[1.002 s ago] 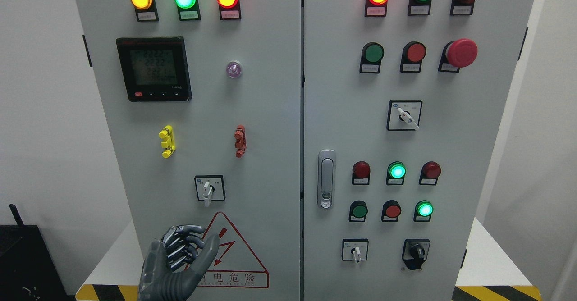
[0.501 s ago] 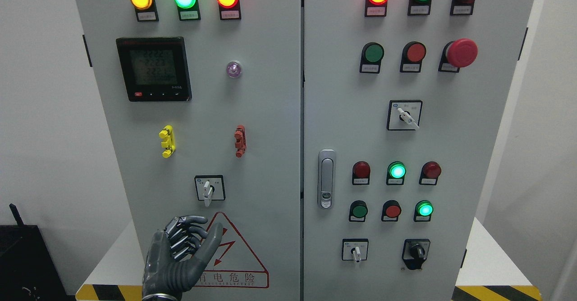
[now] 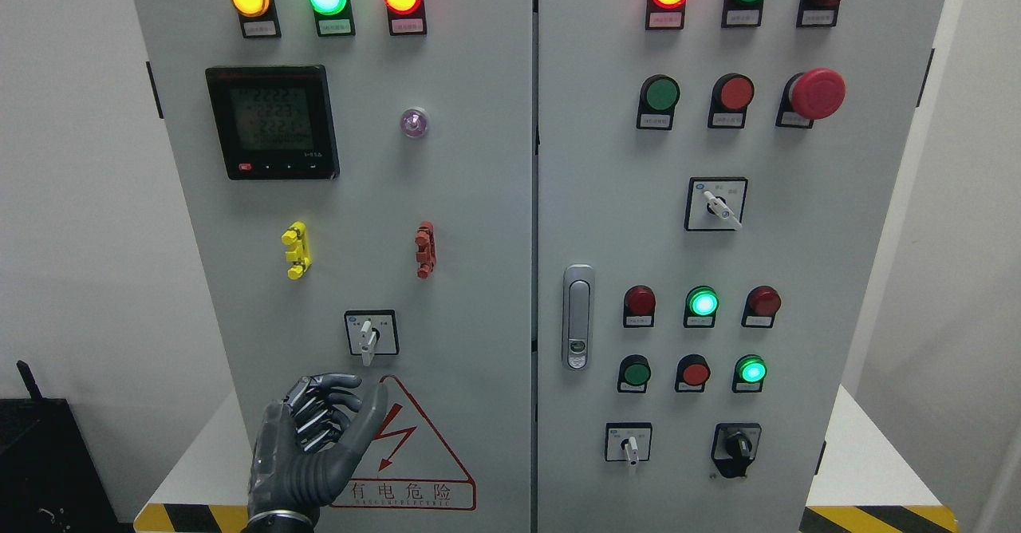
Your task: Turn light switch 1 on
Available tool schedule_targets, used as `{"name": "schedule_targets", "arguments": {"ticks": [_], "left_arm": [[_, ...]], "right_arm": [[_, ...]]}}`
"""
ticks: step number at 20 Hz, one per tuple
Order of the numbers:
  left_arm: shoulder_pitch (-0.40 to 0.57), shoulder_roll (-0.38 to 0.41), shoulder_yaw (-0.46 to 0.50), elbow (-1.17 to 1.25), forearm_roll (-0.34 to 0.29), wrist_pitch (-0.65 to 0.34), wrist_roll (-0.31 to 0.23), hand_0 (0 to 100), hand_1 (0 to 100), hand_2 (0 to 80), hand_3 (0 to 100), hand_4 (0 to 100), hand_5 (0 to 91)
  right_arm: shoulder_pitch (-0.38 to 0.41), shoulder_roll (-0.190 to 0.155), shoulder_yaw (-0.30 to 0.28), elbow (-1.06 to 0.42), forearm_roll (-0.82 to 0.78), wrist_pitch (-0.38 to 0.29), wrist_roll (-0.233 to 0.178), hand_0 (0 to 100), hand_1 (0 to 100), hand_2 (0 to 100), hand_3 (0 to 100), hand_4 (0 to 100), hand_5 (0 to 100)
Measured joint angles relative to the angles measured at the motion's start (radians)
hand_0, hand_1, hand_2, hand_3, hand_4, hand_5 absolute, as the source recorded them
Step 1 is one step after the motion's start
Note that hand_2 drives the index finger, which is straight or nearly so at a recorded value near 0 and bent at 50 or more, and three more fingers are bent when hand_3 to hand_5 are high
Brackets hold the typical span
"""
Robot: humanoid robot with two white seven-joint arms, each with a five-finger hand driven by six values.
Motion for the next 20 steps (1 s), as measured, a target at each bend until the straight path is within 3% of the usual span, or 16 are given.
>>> {"name": "schedule_targets", "arguments": {"ticks": [20], "left_arm": [[-0.055, -0.018, 0.038, 0.006, -0.013, 0.059, 0.01, 11, 69, 49.2, 70, 85, 79.5]], "right_arm": [[0.0, 0.0, 0.0, 0.0, 0.0, 0.0, 0.0, 30, 0, 0, 0, 0, 0]]}}
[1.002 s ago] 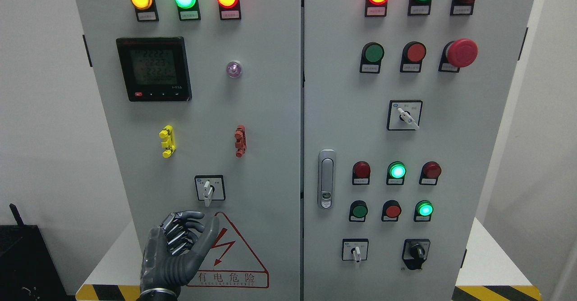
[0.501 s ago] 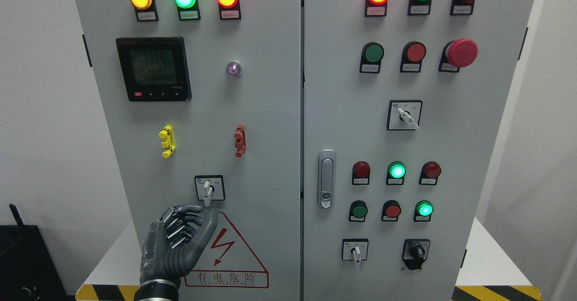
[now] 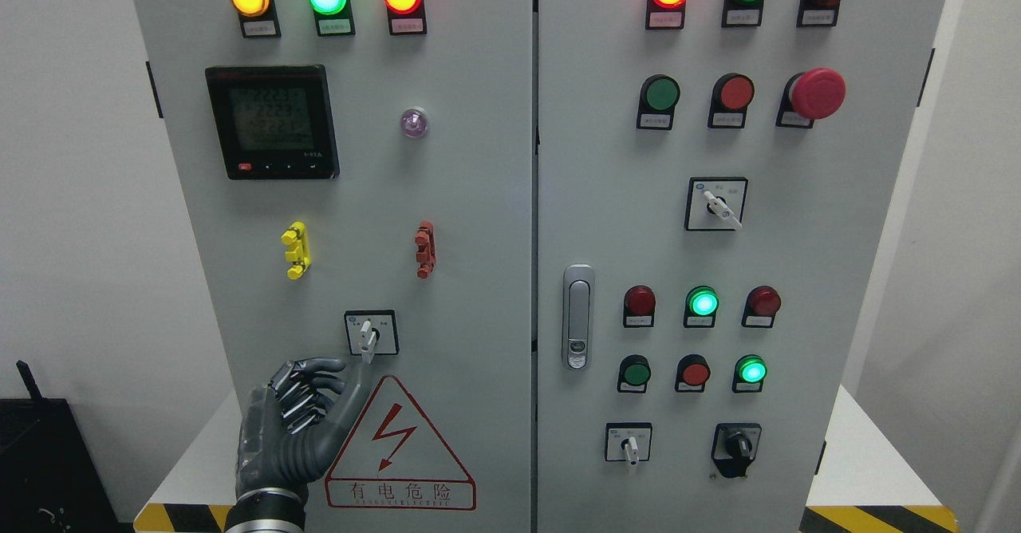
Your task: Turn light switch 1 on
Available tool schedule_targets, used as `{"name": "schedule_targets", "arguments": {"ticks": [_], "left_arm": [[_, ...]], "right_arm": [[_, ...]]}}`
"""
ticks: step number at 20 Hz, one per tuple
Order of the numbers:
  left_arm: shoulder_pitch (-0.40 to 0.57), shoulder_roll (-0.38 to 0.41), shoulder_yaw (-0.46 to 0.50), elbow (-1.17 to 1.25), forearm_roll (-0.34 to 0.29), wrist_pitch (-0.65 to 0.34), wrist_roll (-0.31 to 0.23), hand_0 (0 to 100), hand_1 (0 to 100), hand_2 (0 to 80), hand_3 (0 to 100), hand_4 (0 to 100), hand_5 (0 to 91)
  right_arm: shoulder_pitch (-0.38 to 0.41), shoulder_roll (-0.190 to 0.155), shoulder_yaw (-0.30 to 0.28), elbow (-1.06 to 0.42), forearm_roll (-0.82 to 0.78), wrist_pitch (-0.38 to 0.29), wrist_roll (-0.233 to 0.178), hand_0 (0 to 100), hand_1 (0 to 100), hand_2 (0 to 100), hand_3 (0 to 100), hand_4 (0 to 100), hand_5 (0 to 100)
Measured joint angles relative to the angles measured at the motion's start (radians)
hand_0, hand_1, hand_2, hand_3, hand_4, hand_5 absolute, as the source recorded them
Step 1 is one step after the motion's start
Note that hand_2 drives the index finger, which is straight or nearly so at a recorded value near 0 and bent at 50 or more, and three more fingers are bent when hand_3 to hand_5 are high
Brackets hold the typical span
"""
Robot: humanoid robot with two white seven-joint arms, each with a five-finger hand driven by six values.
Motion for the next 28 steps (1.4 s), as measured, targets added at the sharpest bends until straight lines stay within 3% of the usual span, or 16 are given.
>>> {"name": "schedule_targets", "arguments": {"ticks": [28], "left_arm": [[-0.053, -0.008, -0.011, 0.027, -0.028, 0.061, 0.001, 16, 68, 53.7, 74, 87, 81.2]], "right_arm": [[0.0, 0.0, 0.0, 0.0, 0.0, 0.0, 0.0, 30, 0, 0, 0, 0, 0]]}}
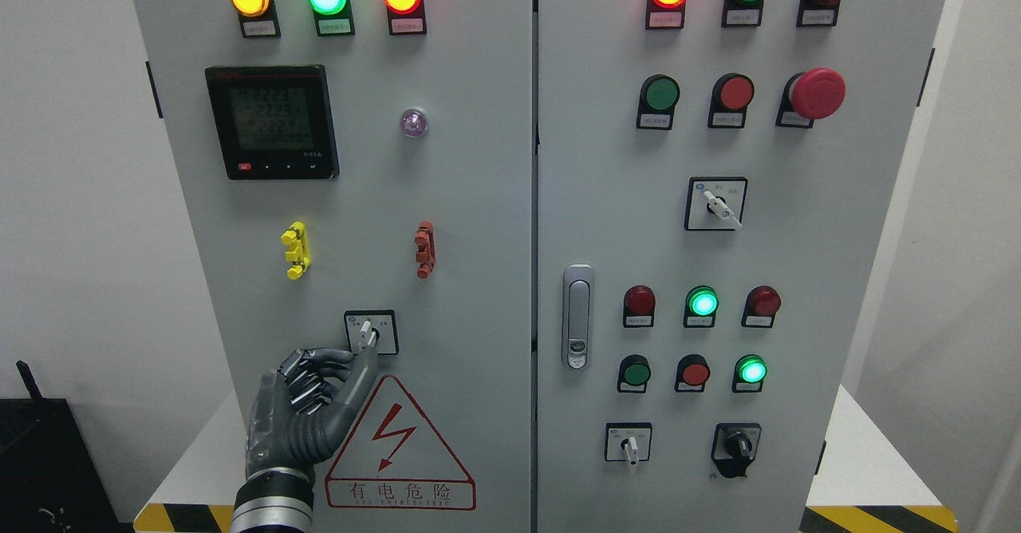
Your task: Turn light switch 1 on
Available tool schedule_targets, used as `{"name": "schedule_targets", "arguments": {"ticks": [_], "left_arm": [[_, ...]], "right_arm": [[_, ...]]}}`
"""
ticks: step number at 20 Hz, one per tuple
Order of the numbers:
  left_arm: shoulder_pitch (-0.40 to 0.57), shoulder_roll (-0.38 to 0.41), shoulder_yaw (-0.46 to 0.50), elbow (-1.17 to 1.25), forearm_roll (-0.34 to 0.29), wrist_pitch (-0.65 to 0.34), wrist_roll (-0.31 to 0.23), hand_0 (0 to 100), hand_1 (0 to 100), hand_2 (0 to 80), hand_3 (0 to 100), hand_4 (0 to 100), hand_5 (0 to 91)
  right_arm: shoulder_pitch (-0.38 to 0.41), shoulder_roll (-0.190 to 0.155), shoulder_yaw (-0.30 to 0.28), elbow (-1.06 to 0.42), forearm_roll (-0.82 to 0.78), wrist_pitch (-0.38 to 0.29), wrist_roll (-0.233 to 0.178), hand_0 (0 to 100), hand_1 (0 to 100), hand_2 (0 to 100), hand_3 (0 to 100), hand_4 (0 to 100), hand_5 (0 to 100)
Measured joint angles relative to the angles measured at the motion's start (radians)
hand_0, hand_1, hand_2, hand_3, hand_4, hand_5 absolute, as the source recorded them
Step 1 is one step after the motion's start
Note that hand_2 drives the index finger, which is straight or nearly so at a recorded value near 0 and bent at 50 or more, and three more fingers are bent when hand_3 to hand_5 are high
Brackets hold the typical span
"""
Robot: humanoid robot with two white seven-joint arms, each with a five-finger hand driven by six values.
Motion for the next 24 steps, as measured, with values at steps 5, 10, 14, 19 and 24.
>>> {"name": "schedule_targets", "arguments": {"ticks": [5, 10, 14, 19, 24], "left_arm": [[-0.007, -0.001, -0.005, 0.003, -0.001, 0.009, 0.0, 17, 67, 53.8, 74, 87, 81.3], [-0.014, -0.002, -0.009, 0.009, -0.005, 0.014, 0.0, 17, 67, 54.0, 74, 87, 81.2], [-0.019, -0.003, -0.011, 0.014, -0.018, 0.018, 0.0, 18, 66, 54.1, 74, 87, 81.3], [-0.022, -0.004, -0.001, 0.019, -0.029, 0.032, 0.001, 19, 66, 54.7, 75, 87, 81.5], [-0.024, -0.005, -0.005, 0.021, -0.032, 0.042, 0.001, 20, 65, 54.9, 75, 88, 81.8]], "right_arm": [[0.0, 0.0, 0.0, 0.0, 0.0, 0.0, 0.0, 30, 0, 0, 0, 0, 0], [0.0, 0.0, 0.0, 0.0, 0.0, 0.0, 0.0, 30, 0, 0, 0, 0, 0], [0.0, 0.0, 0.0, 0.0, 0.0, 0.0, 0.0, 30, 0, 0, 0, 0, 0], [0.0, 0.0, 0.0, 0.0, 0.0, 0.0, 0.0, 30, 0, 0, 0, 0, 0], [0.0, 0.0, 0.0, 0.0, 0.0, 0.0, 0.0, 30, 0, 0, 0, 0, 0]]}}
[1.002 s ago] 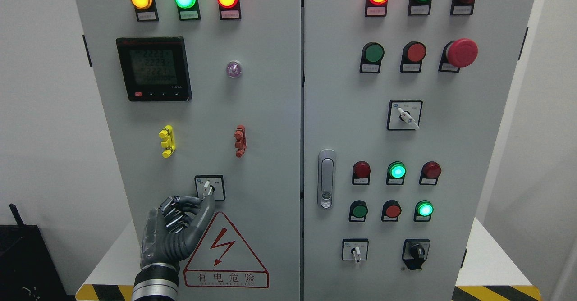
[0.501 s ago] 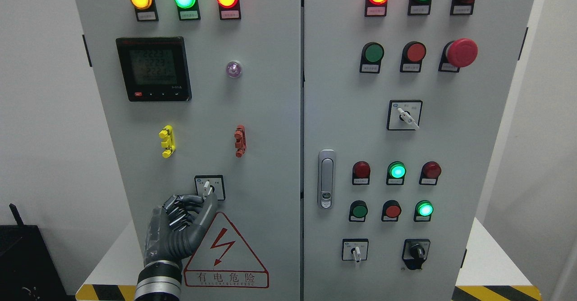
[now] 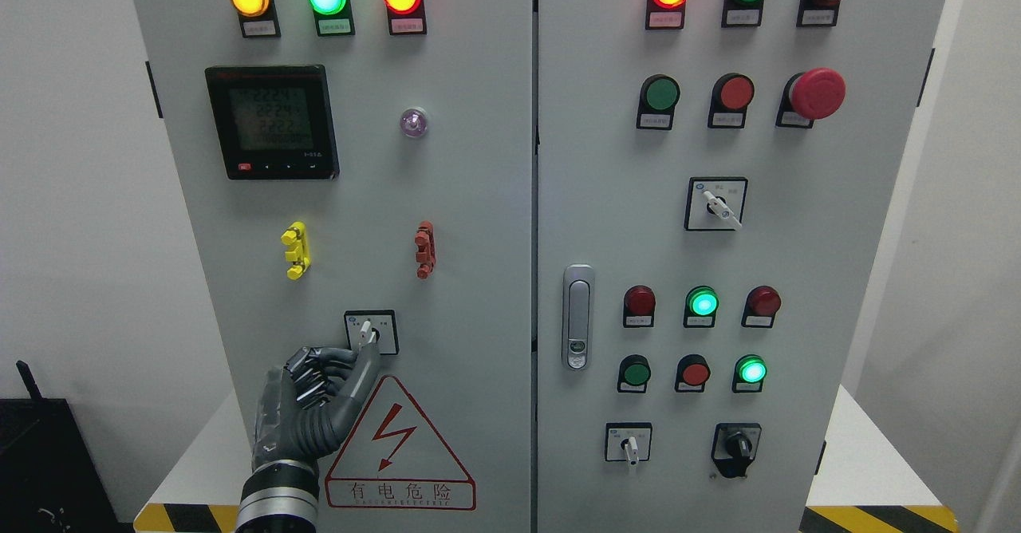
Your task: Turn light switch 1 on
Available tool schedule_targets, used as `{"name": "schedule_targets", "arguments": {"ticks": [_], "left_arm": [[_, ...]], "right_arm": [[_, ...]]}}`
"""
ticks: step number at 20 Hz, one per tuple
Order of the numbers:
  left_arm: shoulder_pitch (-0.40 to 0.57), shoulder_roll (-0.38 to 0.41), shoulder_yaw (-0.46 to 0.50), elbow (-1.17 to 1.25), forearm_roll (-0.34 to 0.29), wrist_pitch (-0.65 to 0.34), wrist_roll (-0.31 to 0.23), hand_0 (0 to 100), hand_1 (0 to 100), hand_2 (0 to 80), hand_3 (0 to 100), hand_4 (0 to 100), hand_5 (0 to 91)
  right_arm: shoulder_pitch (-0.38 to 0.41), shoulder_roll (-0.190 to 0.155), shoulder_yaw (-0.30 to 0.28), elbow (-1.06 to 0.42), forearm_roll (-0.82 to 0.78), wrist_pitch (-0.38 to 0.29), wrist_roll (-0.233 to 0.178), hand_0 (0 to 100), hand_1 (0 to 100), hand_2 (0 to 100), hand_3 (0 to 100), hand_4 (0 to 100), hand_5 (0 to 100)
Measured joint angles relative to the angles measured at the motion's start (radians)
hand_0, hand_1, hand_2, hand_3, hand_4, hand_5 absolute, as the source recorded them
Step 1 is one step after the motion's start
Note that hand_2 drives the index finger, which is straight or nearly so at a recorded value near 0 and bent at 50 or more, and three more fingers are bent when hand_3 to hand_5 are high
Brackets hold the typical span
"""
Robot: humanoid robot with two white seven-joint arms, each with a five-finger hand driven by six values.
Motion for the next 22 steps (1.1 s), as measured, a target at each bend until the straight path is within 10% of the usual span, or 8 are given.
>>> {"name": "schedule_targets", "arguments": {"ticks": [22], "left_arm": [[-0.014, -0.002, -0.009, 0.005, -0.003, 0.003, 0.007, 22, 63, 55.6, 76, 89, 82.4]], "right_arm": [[0.0, 0.0, 0.0, 0.0, 0.0, 0.0, 0.0, 30, 0, 0, 0, 0, 0]]}}
